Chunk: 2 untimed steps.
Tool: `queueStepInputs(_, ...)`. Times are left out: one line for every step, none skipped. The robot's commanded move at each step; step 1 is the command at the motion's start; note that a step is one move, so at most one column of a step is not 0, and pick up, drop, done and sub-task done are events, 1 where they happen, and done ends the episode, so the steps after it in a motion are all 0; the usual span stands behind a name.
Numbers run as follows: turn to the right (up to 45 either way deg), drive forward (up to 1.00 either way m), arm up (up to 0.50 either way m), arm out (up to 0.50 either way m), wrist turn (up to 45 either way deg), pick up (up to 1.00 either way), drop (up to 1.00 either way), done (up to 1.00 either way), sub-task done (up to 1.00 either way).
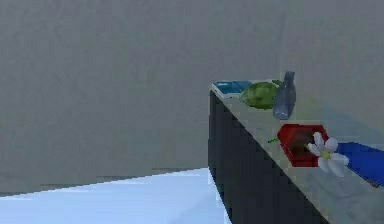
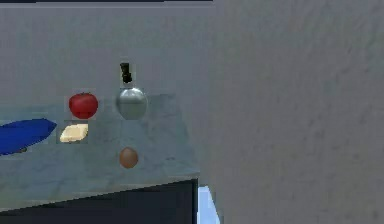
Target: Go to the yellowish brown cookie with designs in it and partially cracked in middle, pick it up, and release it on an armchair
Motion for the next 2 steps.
queueStepInputs(-27.0,0.00,0.00,0.00,0.0,0.00,0.00,0.00,0.00)
queueStepInputs(0.0,0.00,0.50,0.00,0.0,0.00,0.00,0.00,0.00)
